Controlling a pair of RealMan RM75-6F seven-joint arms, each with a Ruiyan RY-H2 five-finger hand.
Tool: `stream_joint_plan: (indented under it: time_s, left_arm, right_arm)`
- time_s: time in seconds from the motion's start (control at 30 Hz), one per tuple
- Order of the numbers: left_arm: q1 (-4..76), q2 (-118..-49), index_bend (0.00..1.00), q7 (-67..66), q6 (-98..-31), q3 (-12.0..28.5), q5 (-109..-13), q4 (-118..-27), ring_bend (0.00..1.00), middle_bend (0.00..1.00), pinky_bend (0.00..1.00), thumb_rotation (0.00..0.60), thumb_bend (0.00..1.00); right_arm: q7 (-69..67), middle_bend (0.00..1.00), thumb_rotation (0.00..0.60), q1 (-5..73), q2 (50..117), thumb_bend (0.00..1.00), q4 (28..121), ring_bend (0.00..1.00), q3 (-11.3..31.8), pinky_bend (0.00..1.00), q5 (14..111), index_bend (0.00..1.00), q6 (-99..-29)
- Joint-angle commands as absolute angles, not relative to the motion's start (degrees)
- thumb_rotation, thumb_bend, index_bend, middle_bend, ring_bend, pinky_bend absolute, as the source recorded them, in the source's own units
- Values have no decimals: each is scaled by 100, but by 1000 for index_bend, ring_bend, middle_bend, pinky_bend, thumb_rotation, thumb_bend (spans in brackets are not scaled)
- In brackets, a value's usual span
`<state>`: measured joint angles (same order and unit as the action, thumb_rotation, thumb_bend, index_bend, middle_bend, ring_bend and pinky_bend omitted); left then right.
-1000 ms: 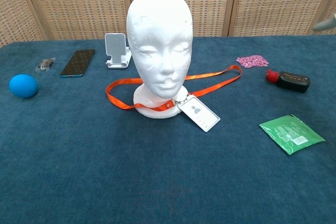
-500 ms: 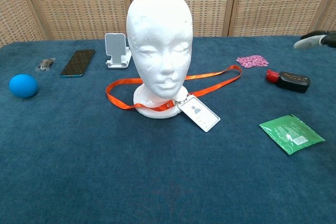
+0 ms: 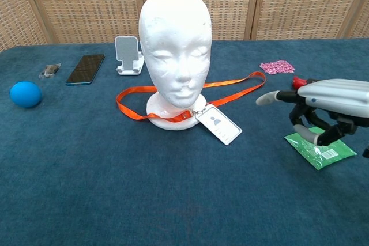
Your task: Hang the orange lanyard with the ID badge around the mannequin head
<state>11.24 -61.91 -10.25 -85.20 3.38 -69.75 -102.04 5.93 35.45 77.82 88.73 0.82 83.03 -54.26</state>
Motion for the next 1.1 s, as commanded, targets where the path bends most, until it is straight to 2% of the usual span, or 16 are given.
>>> stream_joint_plan:
  time_s: [0.03,0.23,0.47,0.77,1.1]
  left_arm:
    - [1116,-6187,0,-1002,-8491,355,-6992,-10194,0,0,0,600,0]
    - [1110,-6178,0,-939,-8345,402,-6994,-10161,0,0,0,600,0]
    - [1092,-6181,0,-929,-8254,452,-7020,-10139,0,0,0,600,0]
    - [1074,-6199,0,-955,-8181,504,-7024,-10134,0,0,0,600,0]
    - [1048,-6207,0,-967,-8141,541,-7057,-10139,0,0,0,600,0]
  right_arm:
    - [963,736,600,3777,7985,834,8960,771,238,961,7952,70,-5062]
    - [1720,739,600,4111,8448,840,8914,774,422,962,7180,73,-4552]
    - [2397,743,600,4294,8737,843,8838,776,492,962,6359,79,-4483]
    - [2704,750,600,4485,8826,847,8776,777,543,964,5759,82,-4451]
    - [2820,753,600,4720,8697,851,9006,777,336,964,5447,127,-4107]
